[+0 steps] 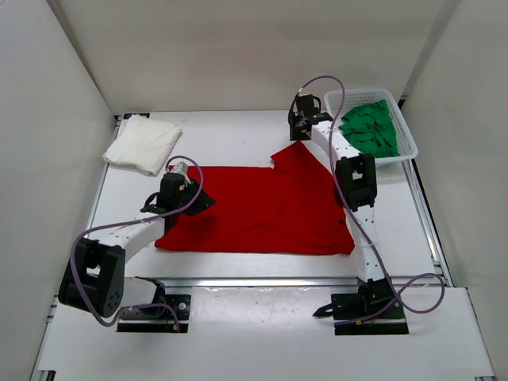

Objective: Fold and stack the t-shirts
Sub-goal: Grap the side of the flattened tshirt furthest away from the robot with both arms

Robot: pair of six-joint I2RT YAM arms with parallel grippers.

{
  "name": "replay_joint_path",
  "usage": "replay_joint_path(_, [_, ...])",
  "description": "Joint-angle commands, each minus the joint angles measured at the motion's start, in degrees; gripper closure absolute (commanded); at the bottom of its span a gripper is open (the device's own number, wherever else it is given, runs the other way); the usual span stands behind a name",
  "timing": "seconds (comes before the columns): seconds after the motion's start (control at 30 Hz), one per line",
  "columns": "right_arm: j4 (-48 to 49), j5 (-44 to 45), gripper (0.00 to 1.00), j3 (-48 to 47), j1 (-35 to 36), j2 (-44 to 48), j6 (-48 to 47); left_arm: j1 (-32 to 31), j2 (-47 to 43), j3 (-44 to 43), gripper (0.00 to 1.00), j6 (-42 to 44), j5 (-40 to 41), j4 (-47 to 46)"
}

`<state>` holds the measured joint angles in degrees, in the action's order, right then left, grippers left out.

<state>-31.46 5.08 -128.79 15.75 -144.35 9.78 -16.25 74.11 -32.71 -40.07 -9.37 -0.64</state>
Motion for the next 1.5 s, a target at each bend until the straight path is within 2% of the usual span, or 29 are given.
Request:
replay_joint_path(0.0, [-4.99, 2.04, 0.68, -5.67, -1.42, -3.21, -1.87, 0.25, 0.25, -1.22, 0.61, 0.08, 0.75, -1.46])
replay_joint_path(0.1, [-11.22, 0.28, 0.68, -19.07, -2.21, -10.39, -1.52, 0.60, 0.51, -2.36, 0.61, 0.78, 1.45, -0.68])
replay_joint_path(0.17, [-13.44, -0.68, 0.67, -23.68, -2.30, -12.69, -2.14, 0.61, 0.69, -2.97, 0.61, 0.61, 1.20, -0.67])
replay_joint_path(0.3, [-11.34, -4.55, 0.67, -18.08, -1.87, -10.24, -1.87, 1.83, 0.78, -3.06, 0.61, 0.87, 1.55, -0.14])
replay_joint_path(0.37, [-12.83, -4.47, 0.67, -19.82, -2.48, -11.55, -1.43, 2.36, 0.52, -2.80, 0.61, 0.88, 1.63, -0.32])
replay_joint_path(0.5, [-14.06, -7.28, 0.77, -21.41, -2.39, -12.18, -0.64, 3.33, -0.28, -2.79, 0.61, 0.88, 1.81, 0.03])
replay_joint_path(0.63, [-13.54, -8.33, 0.75, -21.32, -1.78, -12.00, -0.91, 4.65, 0.16, -4.29, 0.60, 1.58, 2.42, 0.38])
replay_joint_path(0.87, [-14.24, -10.08, 1.00, -23.61, -2.56, -11.65, 0.24, 8.07, 5.34, -9.74, 0.57, 2.72, 5.32, 3.37])
replay_joint_path(1.07, [-15.38, -11.15, 1.00, -23.09, -3.53, -6.04, -0.55, 12.64, 11.40, -17.02, 0.54, 3.51, 7.95, 5.47])
replay_joint_path(1.27, [-18.37, -8.60, 1.00, -20.28, -3.53, -0.23, -1.61, 15.89, 20.45, -26.16, 0.52, 6.32, 9.19, 9.61])
replay_joint_path(1.47, [-19.07, -7.02, 1.00, -15.63, -3.97, 4.86, -2.92, 16.16, 27.22, -31.79, 0.51, 8.87, 11.82, 12.15])
